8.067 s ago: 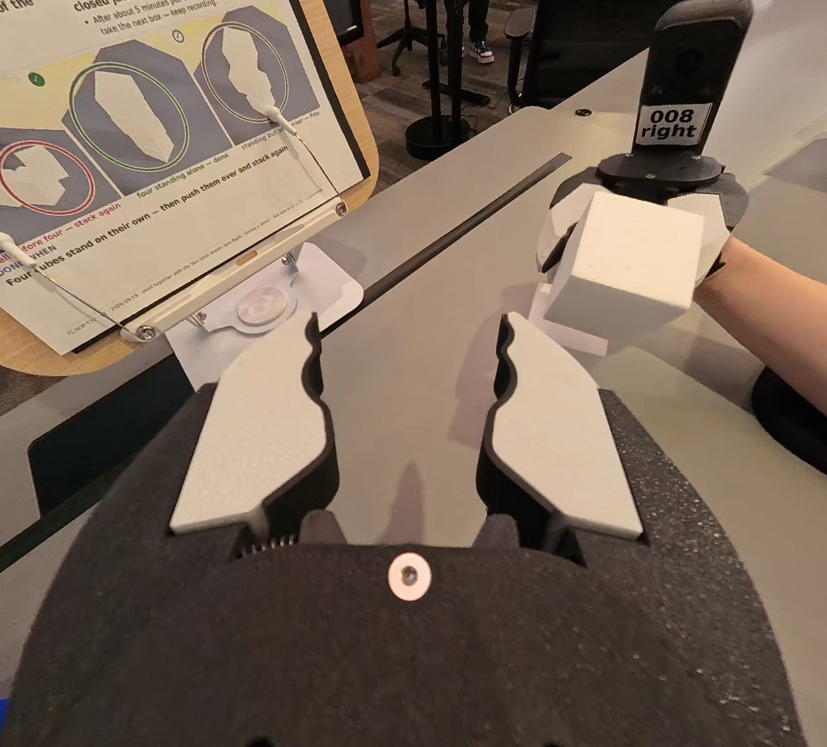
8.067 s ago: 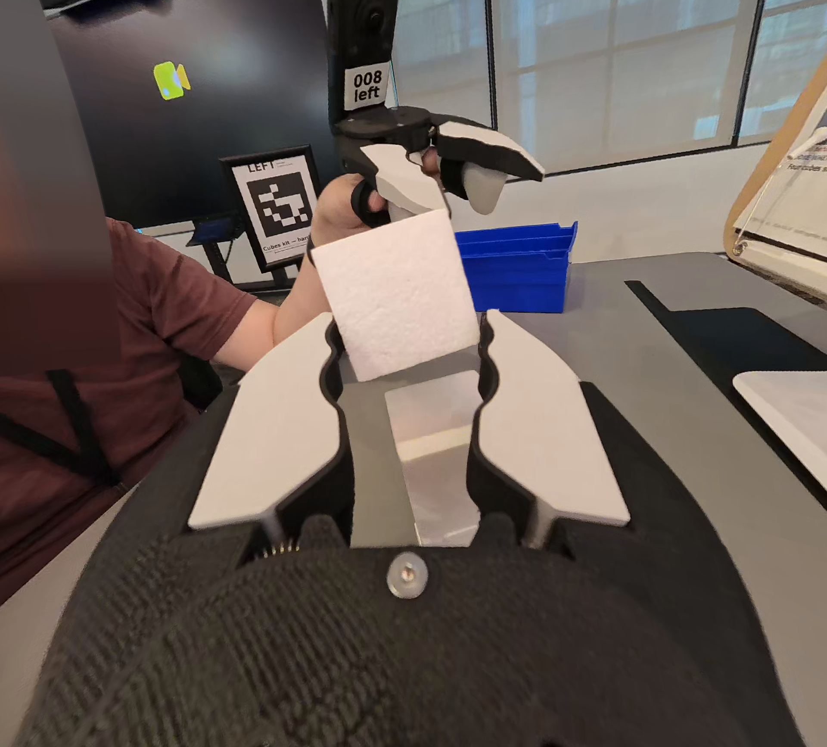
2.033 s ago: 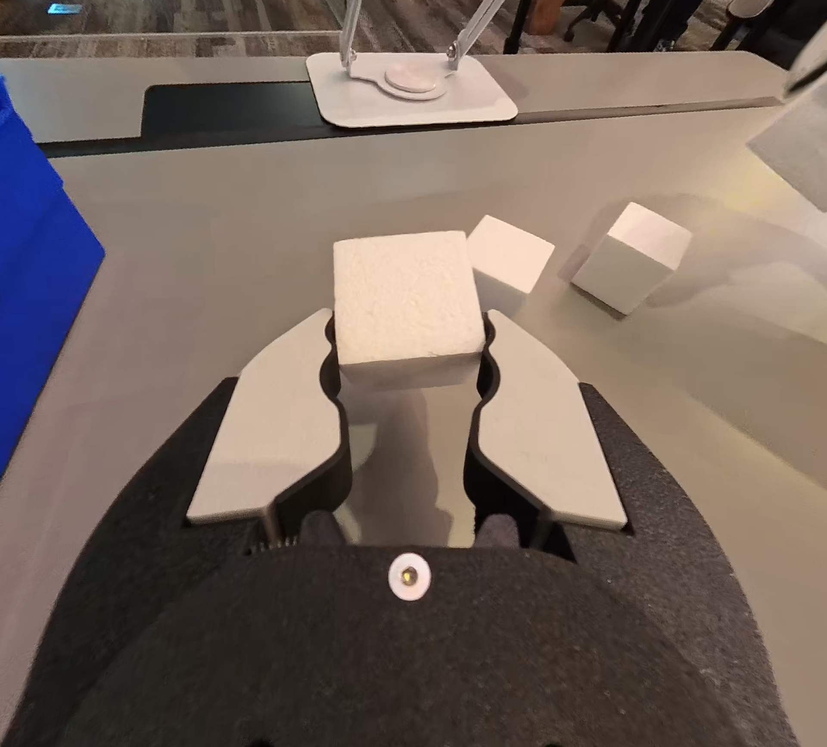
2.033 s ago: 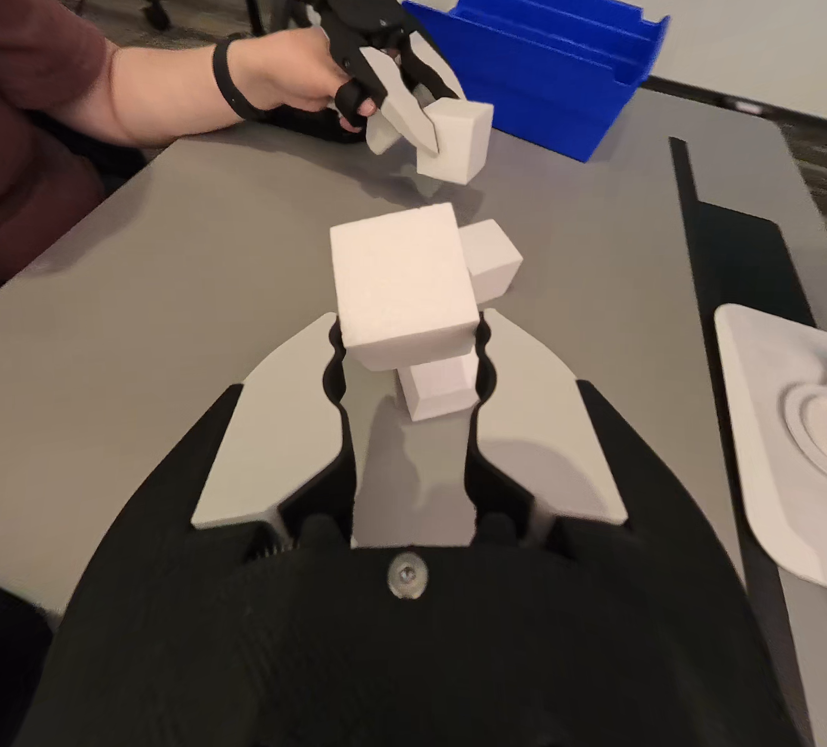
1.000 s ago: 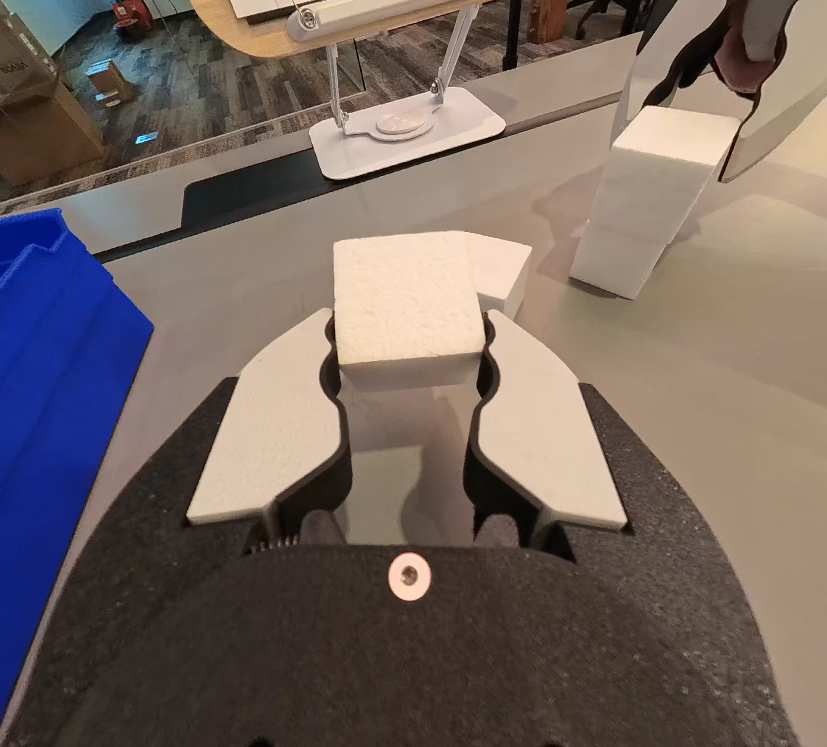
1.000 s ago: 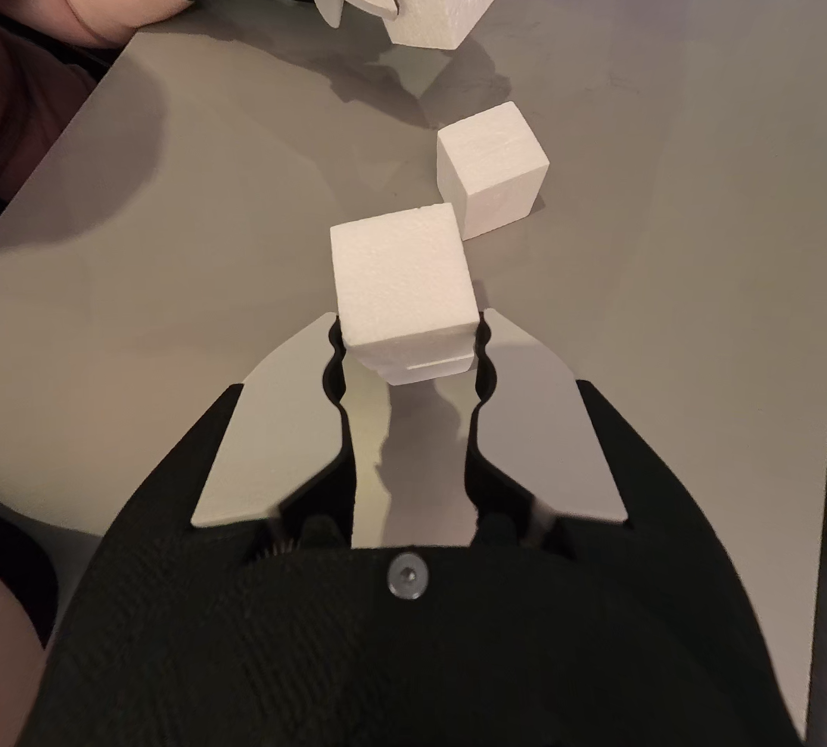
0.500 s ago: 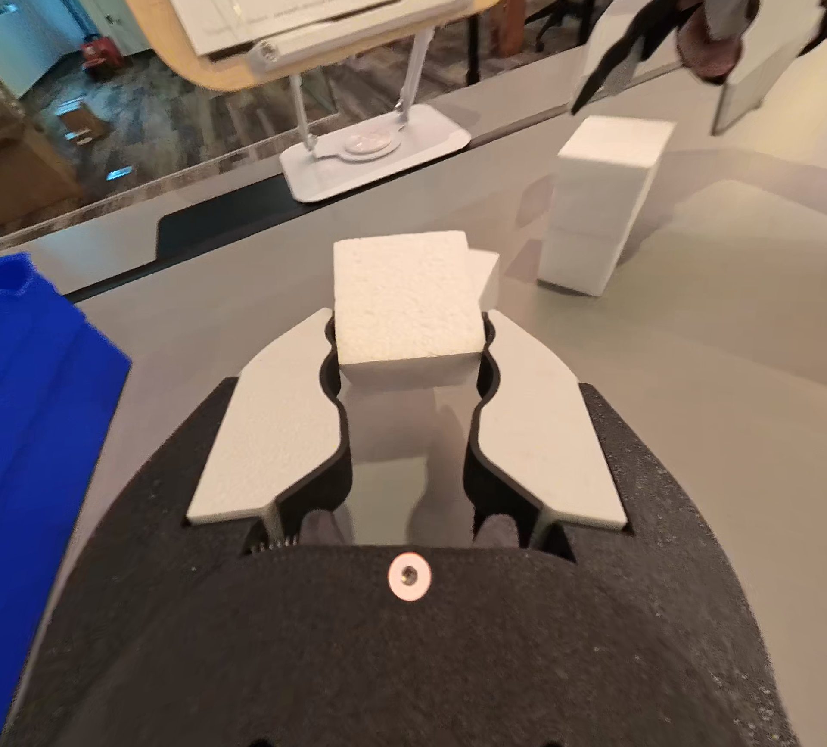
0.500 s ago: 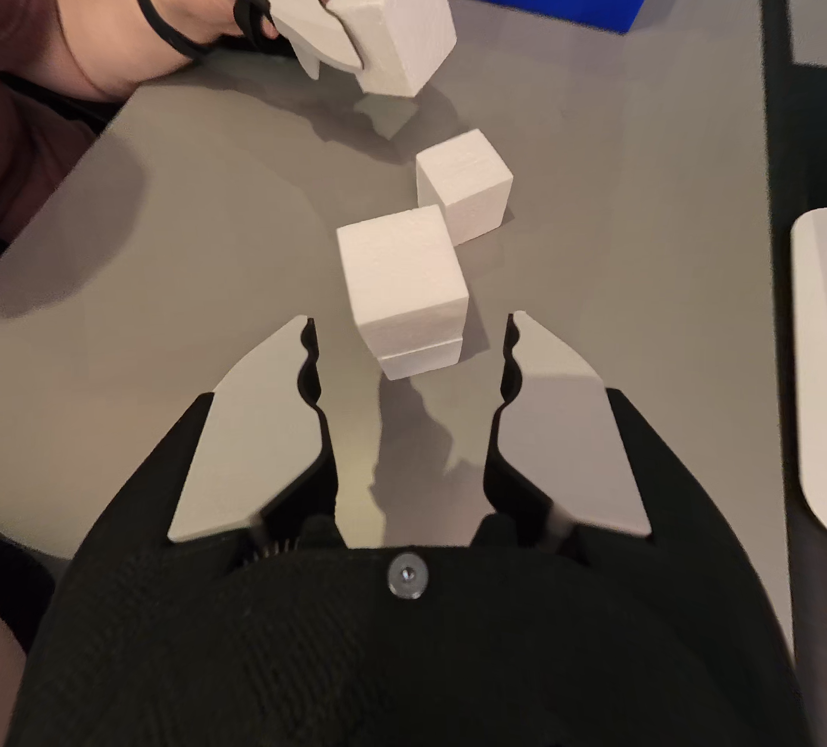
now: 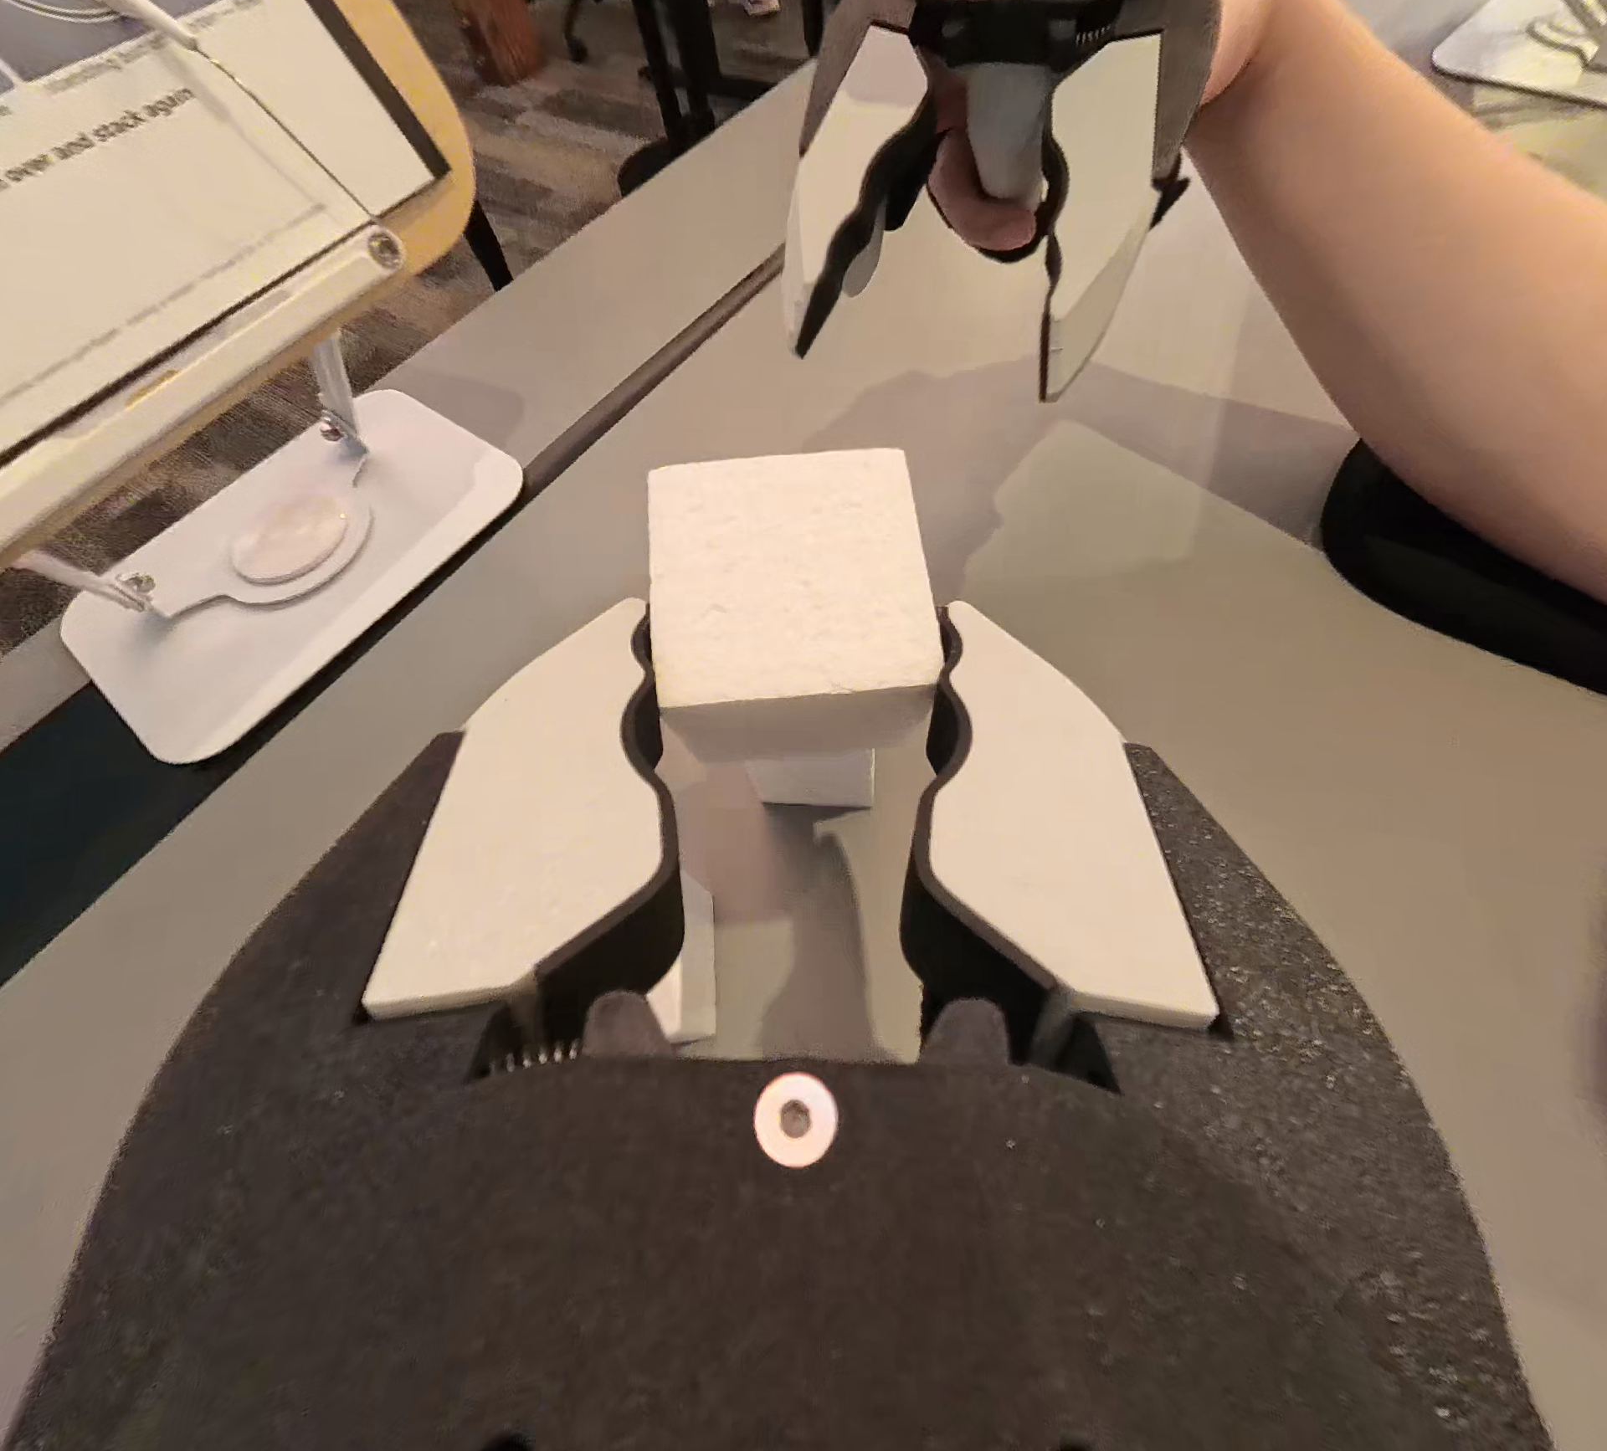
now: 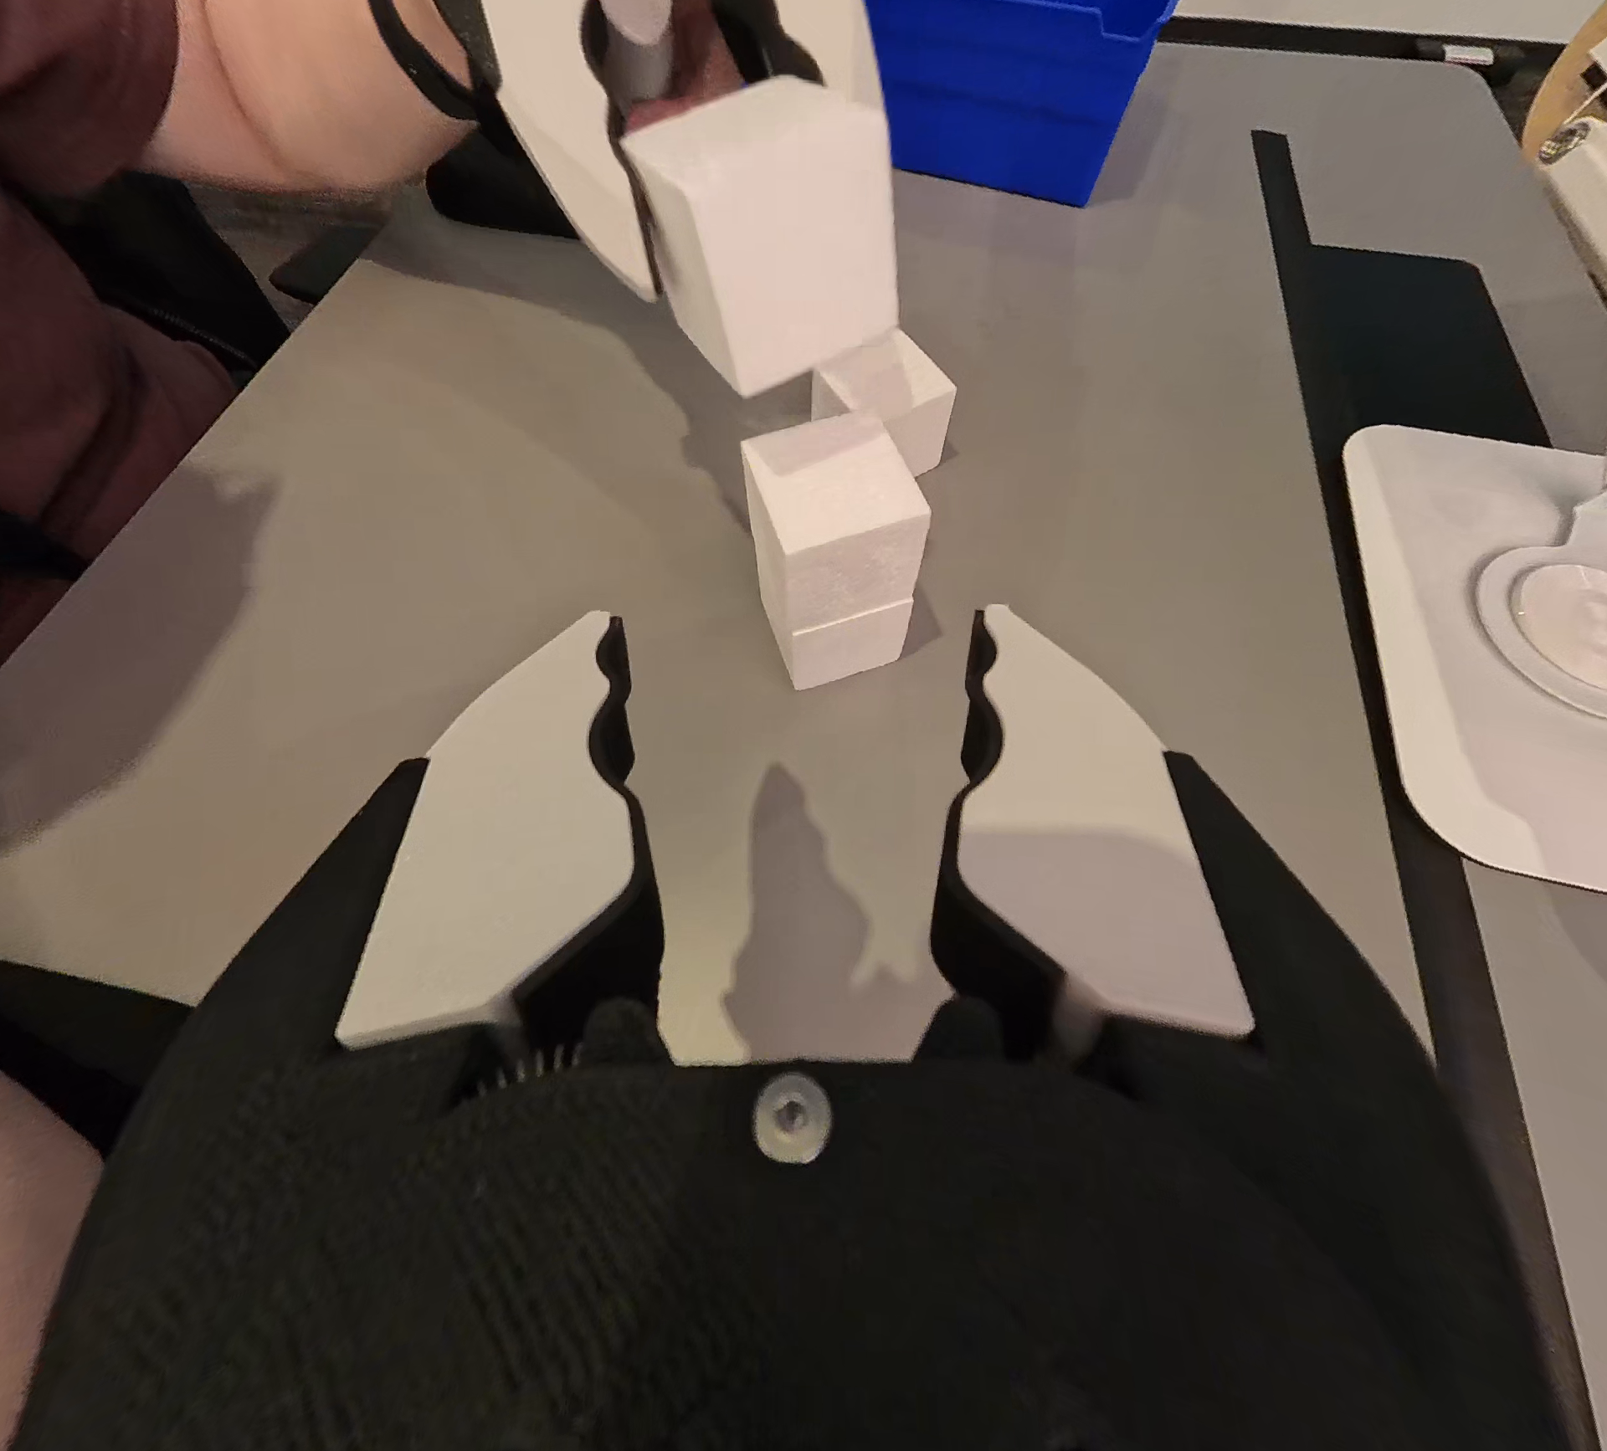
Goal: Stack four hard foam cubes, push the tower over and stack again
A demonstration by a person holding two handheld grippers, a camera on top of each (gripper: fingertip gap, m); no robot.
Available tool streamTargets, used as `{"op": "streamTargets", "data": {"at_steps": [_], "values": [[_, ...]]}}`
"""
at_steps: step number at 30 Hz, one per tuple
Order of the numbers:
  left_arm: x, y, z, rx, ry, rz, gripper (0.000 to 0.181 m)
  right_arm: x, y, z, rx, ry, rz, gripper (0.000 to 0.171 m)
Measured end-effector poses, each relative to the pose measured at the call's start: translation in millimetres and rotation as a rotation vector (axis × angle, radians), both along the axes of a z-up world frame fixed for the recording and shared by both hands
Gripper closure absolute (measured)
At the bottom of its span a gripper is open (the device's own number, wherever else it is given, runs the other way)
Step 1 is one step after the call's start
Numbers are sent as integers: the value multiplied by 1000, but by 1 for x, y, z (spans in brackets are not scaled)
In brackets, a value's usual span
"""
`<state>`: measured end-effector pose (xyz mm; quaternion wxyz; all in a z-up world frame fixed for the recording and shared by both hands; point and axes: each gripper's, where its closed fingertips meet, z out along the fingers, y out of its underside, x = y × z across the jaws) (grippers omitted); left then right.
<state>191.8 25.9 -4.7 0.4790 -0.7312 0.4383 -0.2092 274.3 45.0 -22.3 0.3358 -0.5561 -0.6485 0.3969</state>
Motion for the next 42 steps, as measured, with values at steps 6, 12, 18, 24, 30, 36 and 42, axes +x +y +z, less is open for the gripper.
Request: {"op": "streamTargets", "data": {"at_steps": [6,12,18,24,30,36,42], "values": [[18,5,-12,-54,53,-69,122,2,3,-4,-24,6,-7,96],[25,7,-16,-86,47,-164,122,6,7,-8,-58,12,-19,96],[24,17,-26,-103,76,-152,122,8,8,-9,-81,23,-16,97],[22,19,-29,-138,57,-157,122,9,10,-14,-102,15,-17,97],[23,20,-33,-141,67,-160,121,10,10,-18,-127,9,-17,98],[19,20,-35,-158,41,-140,101,10,12,-26,-148,-12,-20,98],[-46,24,-21,17,8,98,99,14,13,-25,-157,1,-25,98]]}}
